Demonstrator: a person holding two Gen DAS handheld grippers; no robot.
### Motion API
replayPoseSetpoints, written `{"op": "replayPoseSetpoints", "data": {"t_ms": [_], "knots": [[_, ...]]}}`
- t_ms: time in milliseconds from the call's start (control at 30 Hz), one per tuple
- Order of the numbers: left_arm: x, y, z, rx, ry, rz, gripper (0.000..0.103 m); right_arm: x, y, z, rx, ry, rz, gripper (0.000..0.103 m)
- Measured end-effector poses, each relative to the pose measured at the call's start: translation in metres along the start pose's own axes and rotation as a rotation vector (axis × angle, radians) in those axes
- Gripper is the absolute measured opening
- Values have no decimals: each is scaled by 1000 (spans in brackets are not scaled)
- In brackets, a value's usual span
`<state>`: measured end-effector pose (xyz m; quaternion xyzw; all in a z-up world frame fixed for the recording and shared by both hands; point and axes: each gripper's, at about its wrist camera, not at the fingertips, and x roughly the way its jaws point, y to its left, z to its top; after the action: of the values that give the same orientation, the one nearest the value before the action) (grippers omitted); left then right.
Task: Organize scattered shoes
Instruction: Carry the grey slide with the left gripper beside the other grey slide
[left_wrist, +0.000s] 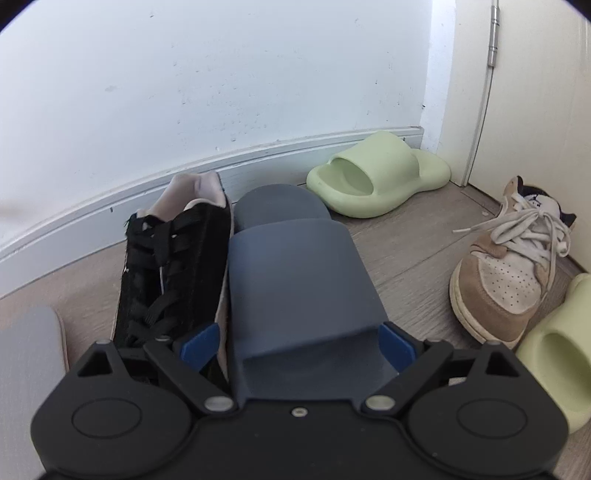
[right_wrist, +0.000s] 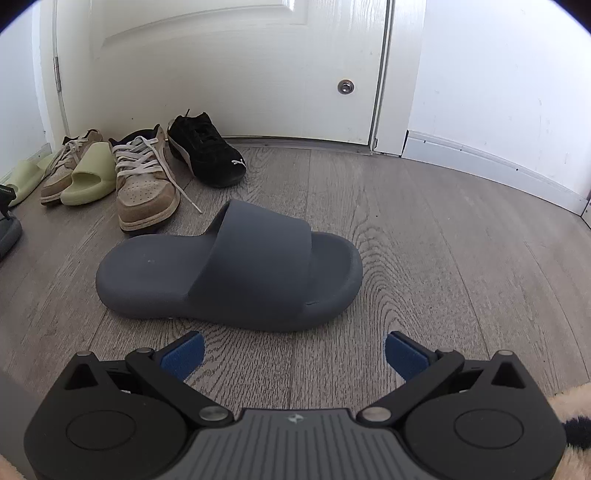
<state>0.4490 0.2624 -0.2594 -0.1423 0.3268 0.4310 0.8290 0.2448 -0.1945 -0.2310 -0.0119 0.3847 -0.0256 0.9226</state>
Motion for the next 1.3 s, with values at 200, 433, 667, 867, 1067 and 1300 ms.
{"op": "replayPoseSetpoints", "data": {"t_ms": [200,433,667,867,1067,1300], "knots": [[4,-3,6,30,10,5,98,8,0,-2,6,24,-5,103],[21,-15,14,46,-13,31,103,10,1,-5,-4,34,7,103],[26,-21,12,48,-47,71,101,13,-6,-2,20,42,-7,103],[19,-10,14,55,-8,17,98,11,-6,-3,30,34,11,103],[-16,-4,-10,110,41,-45,97,0,-7,1,43,2,40,103],[-86,-6,-66,191,107,-116,97,-22,-28,5,97,-64,56,103]]}}
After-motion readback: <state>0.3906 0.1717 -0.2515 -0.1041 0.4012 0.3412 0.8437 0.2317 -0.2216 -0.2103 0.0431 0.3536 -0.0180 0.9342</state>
